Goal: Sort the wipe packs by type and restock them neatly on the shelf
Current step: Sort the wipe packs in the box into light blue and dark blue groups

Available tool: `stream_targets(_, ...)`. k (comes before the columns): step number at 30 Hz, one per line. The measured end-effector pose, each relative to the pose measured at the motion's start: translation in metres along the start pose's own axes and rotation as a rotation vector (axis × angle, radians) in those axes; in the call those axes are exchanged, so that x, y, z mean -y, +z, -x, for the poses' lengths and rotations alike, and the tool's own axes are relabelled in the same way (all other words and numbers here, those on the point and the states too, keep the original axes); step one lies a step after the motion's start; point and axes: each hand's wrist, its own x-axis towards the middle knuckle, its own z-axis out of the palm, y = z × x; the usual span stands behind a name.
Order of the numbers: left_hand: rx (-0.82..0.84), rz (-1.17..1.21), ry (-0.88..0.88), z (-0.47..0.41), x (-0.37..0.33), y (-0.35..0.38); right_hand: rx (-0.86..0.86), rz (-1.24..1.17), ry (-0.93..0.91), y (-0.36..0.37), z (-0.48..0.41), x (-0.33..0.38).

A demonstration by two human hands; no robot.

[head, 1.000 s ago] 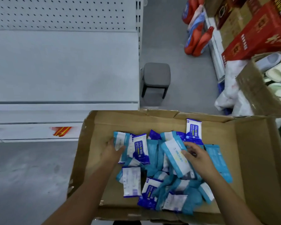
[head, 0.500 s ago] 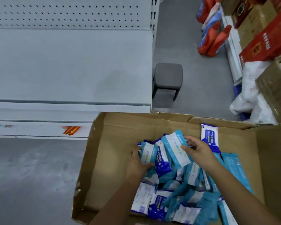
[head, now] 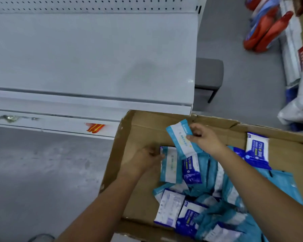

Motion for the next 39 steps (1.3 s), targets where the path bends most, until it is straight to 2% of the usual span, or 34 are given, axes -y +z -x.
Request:
stream_targets(2, 0.09, 0.073, -0.053, 0.008, -0.004, 0.029, -0.012, -0.004, 0.0, 0.008, -0.004, -0.004)
stream_targets(6, -0.009, 0.353, -0.08, 0.014, 0.008, 0.066, -0.036, -0.007, 0.043, 0.012, 0.002, -0.013)
stream_targets(8, -0.027, 0.406, -0.099, 0.015, 0.015, 0.057, -0.064, -0.01, 0.056, 0.006, 0.005, -0.015)
stream_targets(12, -0.2, 0.403, -0.114, 0.014, 0.044, 0.017, -0.076, 0.004, 0.061, 0.005, 0.002, -0.011)
stream_targets(15, -0.205, 0.592, -0.173, 0.018, 0.054, -0.003, -0.01, 0.011, 0.04, 0.028, -0.007, 0.002)
stream_targets(16, -0.197, 0.587, -0.165, 0.019, 0.056, -0.004, 0.01, 0.012, 0.034, 0.038, -0.01, 0.006)
stream_targets(20, -0.133, 0.164, -0.167, 0.022, 0.082, 0.009, 0.071, 0.038, 0.041, 0.075, -0.021, 0.005)
stream_targets(22, -0.191, -0.203, -0.15, 0.031, 0.081, 0.012, 0.129, 0.109, 0.047, 0.086, -0.023, -0.006)
stream_targets(24, -0.314, -0.481, -0.02, 0.037, 0.075, 0.013, 0.19, 0.264, 0.032, 0.091, -0.021, -0.02)
stream_targets(26, -0.374, -0.551, 0.238, 0.036, 0.067, 0.008, 0.22, 0.407, 0.0, 0.091, -0.018, -0.031)
stream_targets(29, -0.148, -0.592, 0.636, 0.015, 0.067, 0.004, 0.267, 0.568, -0.069, 0.085, -0.014, -0.038)
stream_targets(30, -0.065, -0.575, 0.701, 0.008, 0.067, 0.006, 0.286, 0.619, -0.091, 0.08, -0.013, -0.04)
stream_targets(32, 0.074, -0.652, 0.707, 0.0, 0.062, 0.007, 0.288, 0.699, -0.119, 0.068, -0.009, -0.045)
stream_targets(34, 0.15, -0.839, 0.671, -0.004, 0.056, 0.006, 0.243, 0.727, -0.144, 0.056, -0.003, -0.054)
stream_targets(36, 0.14, -0.992, 0.655, -0.006, 0.054, 0.004, 0.212, 0.738, -0.174, 0.045, 0.004, -0.064)
stream_targets(39, 0.039, -1.121, 0.686, -0.008, 0.05, -0.001, 0.17, 0.742, -0.2, 0.03, 0.012, -0.078)
